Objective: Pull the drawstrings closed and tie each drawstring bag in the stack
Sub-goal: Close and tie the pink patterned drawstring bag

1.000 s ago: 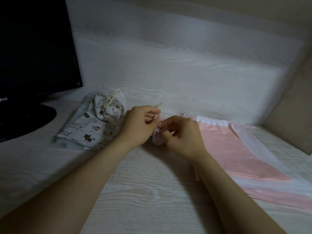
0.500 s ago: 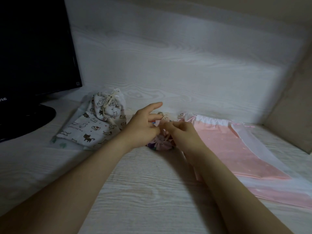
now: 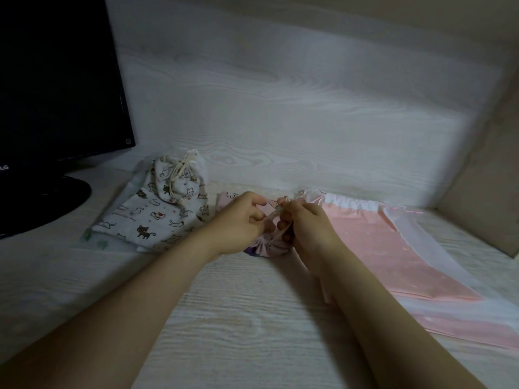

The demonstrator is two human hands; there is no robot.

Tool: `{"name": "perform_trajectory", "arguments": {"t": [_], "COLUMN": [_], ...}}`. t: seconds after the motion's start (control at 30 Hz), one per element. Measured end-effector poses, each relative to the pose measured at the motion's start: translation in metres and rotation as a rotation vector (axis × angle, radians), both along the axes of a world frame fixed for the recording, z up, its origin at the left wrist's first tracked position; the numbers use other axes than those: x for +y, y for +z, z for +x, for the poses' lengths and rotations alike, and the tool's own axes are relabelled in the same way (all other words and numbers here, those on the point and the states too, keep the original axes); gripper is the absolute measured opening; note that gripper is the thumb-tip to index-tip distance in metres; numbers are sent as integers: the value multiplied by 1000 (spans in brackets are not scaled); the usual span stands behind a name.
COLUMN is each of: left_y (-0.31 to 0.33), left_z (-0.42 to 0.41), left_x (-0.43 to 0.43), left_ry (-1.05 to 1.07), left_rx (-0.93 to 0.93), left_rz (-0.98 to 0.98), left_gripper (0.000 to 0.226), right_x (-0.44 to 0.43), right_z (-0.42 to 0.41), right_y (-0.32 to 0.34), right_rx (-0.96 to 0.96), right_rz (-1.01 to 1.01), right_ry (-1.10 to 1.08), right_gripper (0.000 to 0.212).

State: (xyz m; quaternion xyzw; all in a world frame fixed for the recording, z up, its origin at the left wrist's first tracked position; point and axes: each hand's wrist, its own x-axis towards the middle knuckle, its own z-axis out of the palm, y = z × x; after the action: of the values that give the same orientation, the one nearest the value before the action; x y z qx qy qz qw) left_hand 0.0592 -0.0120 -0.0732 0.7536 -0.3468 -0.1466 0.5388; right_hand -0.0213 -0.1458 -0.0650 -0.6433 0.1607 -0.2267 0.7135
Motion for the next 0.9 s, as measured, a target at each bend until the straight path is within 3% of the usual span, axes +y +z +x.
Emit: {"name": "perform_trajectory", "arguments": {"t": [0.17,0.47,0.67,0.8,0.9], "left_y": [0,4,8,12,11], "left_z": [0,5,4,5,8], "left_x": [0,1,4,6,7], "left_ry": [-84,-76,-126,-9,94], "left_rx": [29,167,314,358,317], "left_rz": [-105,-223,-154,-139,-125], "left_gripper": [19,20,14,18,13], "right_x": [-2,-4,-6,-12,-12], "right_z": [2,0,3,3,-1], "right_y": [-2,-4,-4,-7,-4], "right_rx": [-66,-95,-62,67,42], "right_rz": [-3,-9,80,-76,-142], "right_ry": [20,87,8,-125,-209], "right_gripper": [17,26,19,21,16]}}
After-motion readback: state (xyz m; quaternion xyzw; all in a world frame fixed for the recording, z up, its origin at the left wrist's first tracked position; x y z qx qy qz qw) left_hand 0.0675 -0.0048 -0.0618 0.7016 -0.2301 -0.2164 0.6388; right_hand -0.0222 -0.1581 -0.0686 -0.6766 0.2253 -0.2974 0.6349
